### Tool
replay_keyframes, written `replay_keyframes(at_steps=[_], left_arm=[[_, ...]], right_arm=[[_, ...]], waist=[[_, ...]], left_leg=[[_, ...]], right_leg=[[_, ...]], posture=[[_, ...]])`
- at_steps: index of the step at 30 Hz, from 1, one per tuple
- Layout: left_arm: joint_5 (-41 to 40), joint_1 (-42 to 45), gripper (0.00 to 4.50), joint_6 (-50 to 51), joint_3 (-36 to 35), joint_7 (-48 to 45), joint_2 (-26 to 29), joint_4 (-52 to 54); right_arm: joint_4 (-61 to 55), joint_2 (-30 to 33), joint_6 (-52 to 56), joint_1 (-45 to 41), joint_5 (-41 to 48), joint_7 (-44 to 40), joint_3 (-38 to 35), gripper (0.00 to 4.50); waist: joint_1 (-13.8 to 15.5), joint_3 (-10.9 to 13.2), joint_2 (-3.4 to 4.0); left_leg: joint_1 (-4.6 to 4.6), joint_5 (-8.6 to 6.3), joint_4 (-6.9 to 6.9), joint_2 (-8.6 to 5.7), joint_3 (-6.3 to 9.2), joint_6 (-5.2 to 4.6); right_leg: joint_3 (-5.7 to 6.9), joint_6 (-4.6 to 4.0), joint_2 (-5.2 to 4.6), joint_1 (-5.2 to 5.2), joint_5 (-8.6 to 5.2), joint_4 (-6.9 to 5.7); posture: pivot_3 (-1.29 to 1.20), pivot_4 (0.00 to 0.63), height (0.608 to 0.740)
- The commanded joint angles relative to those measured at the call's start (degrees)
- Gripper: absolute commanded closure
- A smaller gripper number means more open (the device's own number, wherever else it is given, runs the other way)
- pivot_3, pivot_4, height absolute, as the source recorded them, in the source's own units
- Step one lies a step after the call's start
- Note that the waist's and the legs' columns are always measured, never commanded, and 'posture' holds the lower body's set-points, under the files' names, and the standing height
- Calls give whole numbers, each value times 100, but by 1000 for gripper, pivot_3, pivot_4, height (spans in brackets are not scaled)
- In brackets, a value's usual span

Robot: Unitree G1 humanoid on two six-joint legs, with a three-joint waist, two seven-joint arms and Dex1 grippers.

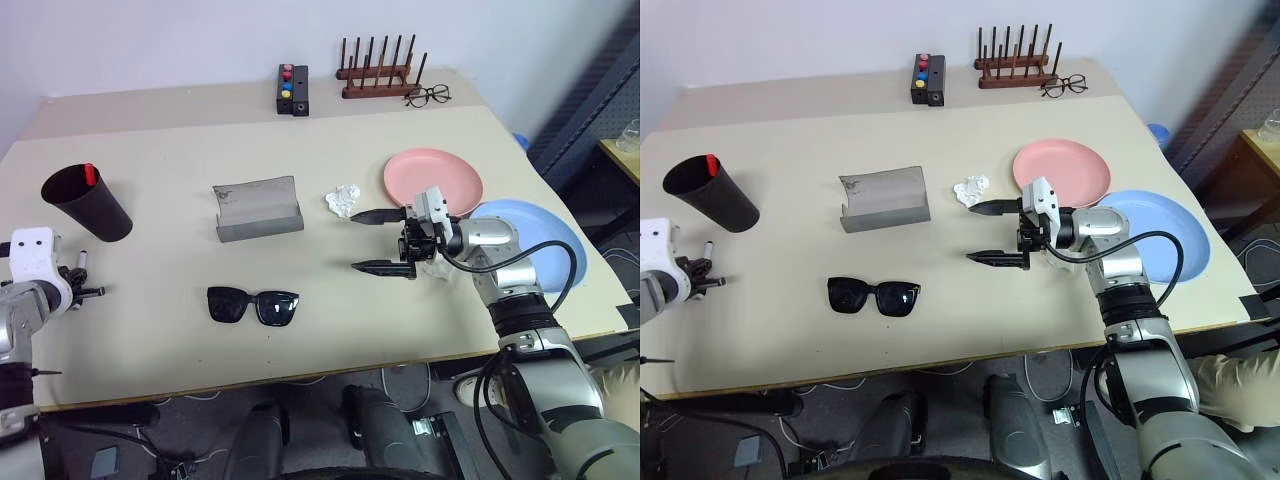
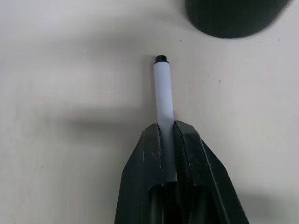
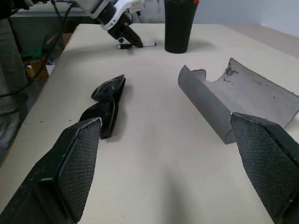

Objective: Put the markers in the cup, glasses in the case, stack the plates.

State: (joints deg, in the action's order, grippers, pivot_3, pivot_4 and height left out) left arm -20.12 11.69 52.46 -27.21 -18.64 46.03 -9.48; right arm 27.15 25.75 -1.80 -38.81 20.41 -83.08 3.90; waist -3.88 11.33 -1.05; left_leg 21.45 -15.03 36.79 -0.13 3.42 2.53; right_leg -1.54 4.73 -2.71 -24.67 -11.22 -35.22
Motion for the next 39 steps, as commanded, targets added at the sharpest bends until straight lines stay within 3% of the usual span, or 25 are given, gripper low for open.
replay_keyframes(at_steps=[1,9,12,17,22,28,39], left_arm=[[-415,-634,4483,173,-373,-441,-136,891],[-1333,-2038,4483,335,-819,-1189,-578,2850],[-1670,-1977,4483,-91,-770,-1302,-919,3570],[-1249,-1338,4483,-1157,-299,-955,-1292,4015],[-976,-240,4483,-1998,-38,-575,-1520,3504],[-497,947,4483,-2883,-201,183,-1678,2307],[275,1663,4483,-5025,-752,1170,-1556,651]], right_arm=[[-80,28,-76,-142,55,-5,-115,0],[-75,45,-82,-98,59,-21,-113,0],[12,19,-123,-156,36,-8,-111,0],[79,-37,-176,-233,25,64,-130,0],[99,-66,-220,-268,29,162,-151,0],[82,-201,-256,-281,39,310,-124,0],[271,-470,-255,-522,114,302,-136,0]], waist=[[7,0,0],[50,1,-2],[124,2,-4],[179,2,-6],[166,1,-7],[131,1,-7],[162,1,-8]], left_leg=[[1,0,-1,0,-1,0],[4,0,4,-2,0,0],[7,0,15,-2,0,1],[8,0,26,-4,0,1],[7,0,25,-5,0,1],[5,0,23,-4,0,0],[6,0,23,-4,2,0]], right_leg=[[0,1,-4,0,-1,0],[-1,-11,-9,3,-21,7],[0,-5,-8,4,-26,9],[0,-11,-6,13,-21,12],[0,-18,0,14,-15,12],[-1,-19,4,14,-7,9],[0,-2,4,14,4,8]], posture=[[0,150,740],[0,150,740],[0,150,740],[0,150,740],[0,150,740],[0,150,740],[0,150,740]])
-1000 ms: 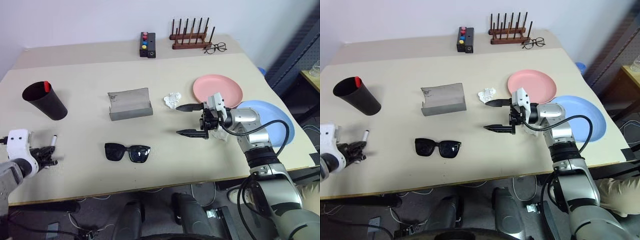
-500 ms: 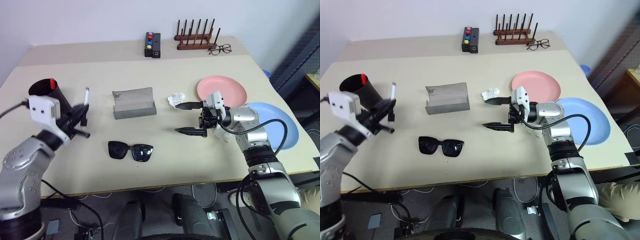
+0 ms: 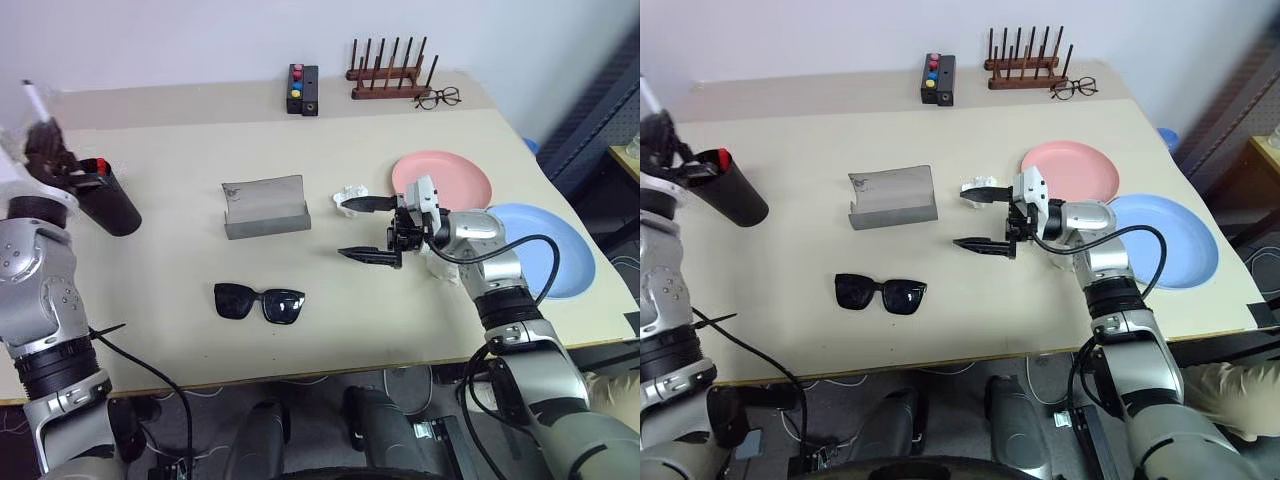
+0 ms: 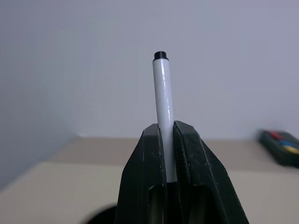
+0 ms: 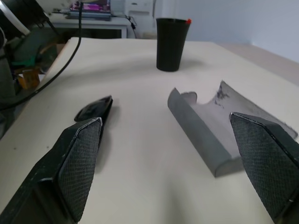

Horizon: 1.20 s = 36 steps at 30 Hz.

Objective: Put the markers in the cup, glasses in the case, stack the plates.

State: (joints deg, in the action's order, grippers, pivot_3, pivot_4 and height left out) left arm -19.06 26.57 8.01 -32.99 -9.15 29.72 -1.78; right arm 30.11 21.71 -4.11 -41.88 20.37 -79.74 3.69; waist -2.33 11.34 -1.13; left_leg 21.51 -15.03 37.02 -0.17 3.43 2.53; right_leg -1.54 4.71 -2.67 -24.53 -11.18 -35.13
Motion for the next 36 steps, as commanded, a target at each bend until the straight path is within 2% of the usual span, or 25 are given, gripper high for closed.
replay_keyframes(at_steps=[1,14,21,36], left_arm=[[218,221,4483,-731,-188,313,78,-225],[541,491,4483,-1838,-181,1098,54,-1073],[824,670,4483,-2256,-105,1472,162,-1609],[862,804,4483,-2734,109,1411,230,-2278]], right_arm=[[-20,-121,35,-276,195,-10,-170,0],[58,-575,331,-678,681,366,-667,0],[197,-681,220,-793,622,556,-733,0],[438,-771,-230,-795,329,857,-716,0]], waist=[[14,0,0],[9,0,0],[9,0,0],[2,0,0]], left_leg=[[0,0,1,0,0,0],[0,0,0,0,2,0],[0,0,0,0,2,0],[0,0,-2,0,2,0]], right_leg=[[0,0,0,0,0,-1],[2,2,0,0,2,-5],[3,3,0,0,2,-6],[4,3,0,-1,3,-7]], posture=[[0,150,740],[0,150,740],[0,150,740],[0,150,740]])
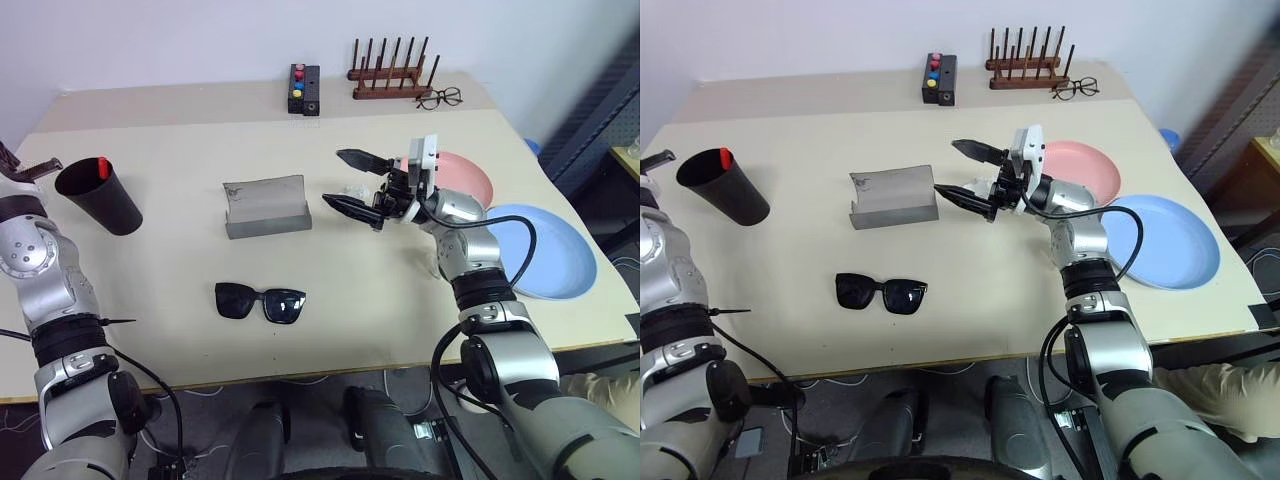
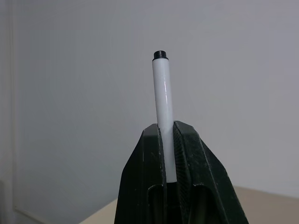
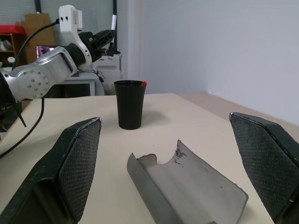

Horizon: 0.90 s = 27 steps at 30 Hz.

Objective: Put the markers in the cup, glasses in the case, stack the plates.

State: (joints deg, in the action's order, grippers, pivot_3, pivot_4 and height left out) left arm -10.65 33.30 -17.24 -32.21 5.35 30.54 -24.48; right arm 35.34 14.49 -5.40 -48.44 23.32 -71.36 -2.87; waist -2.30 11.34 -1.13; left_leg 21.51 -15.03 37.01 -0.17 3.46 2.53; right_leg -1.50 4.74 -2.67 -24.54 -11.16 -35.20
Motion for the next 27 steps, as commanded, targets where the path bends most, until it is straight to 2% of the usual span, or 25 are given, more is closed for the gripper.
replay_keyframes(at_steps=[1,11,27], left_arm=[[36,148,4483,-240,44,-58,164,-80],[426,430,4483,-601,499,-120,281,-822],[512,473,4483,-952,840,-155,214,-1512]], right_arm=[[-89,-50,-104,-142,35,25,-61,0],[-219,-21,-71,-81,48,74,-66,0],[-328,45,-34,5,63,132,-74,0]], waist=[[-2,0,0],[3,0,0],[-5,0,0]], left_leg=[[0,0,0,0,0,0],[0,0,0,0,0,0],[0,0,-1,0,0,0]], right_leg=[[0,0,0,0,0,0],[1,0,-1,0,0,-1],[1,1,-1,-2,0,-1]], posture=[[0,150,740],[0,150,740],[0,150,740]])
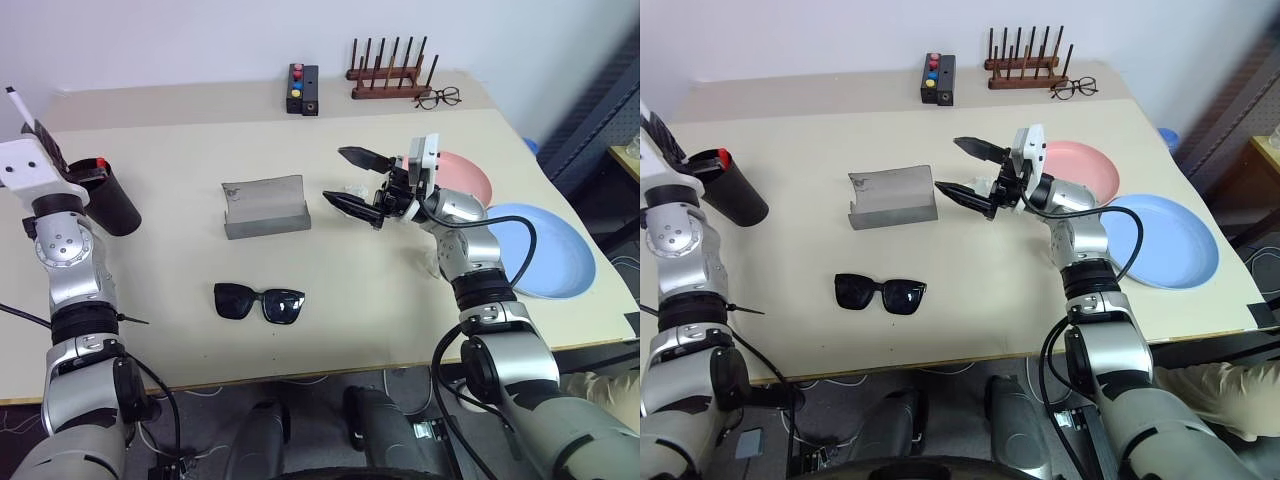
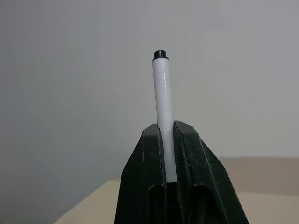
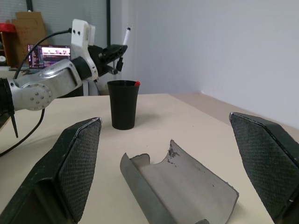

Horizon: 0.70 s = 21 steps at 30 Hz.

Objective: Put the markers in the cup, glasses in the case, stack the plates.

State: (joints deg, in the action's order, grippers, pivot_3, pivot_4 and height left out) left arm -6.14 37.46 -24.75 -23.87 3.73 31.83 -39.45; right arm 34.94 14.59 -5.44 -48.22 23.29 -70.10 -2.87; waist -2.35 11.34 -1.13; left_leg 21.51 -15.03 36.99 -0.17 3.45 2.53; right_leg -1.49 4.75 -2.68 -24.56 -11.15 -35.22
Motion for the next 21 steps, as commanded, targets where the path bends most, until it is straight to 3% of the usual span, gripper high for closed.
replay_keyframes(at_steps=[1,5,8,14,21], left_arm=[[65,61,4483,-221,23,10,80,-57],[68,80,4483,-278,98,-36,30,-185],[33,78,3321,-301,105,-92,2,-209],[-37,27,332,-269,75,-142,-18,-123],[-293,-33,332,-37,46,-373,-54,355]], right_arm=[[-292,38,-27,-14,67,7,-74,0],[-307,44,-14,-11,63,24,-74,0],[-314,52,-8,-12,59,35,-78,0],[-347,76,4,14,60,47,-83,0],[-353,100,-5,19,50,86,-90,0]], waist=[[0,0,0],[0,0,0],[1,0,0],[-1,0,0],[1,0,0]], left_leg=[[0,0,0,0,0,0],[0,0,0,0,0,0],[0,0,0,0,0,0],[0,0,-1,0,1,0],[1,0,0,0,1,0]], right_leg=[[0,0,0,0,0,0],[0,0,0,0,0,0],[0,0,0,0,0,0],[0,0,0,0,0,0],[0,0,0,0,0,0]], posture=[[0,150,740],[0,150,740],[0,150,740],[0,150,740],[0,150,740]])
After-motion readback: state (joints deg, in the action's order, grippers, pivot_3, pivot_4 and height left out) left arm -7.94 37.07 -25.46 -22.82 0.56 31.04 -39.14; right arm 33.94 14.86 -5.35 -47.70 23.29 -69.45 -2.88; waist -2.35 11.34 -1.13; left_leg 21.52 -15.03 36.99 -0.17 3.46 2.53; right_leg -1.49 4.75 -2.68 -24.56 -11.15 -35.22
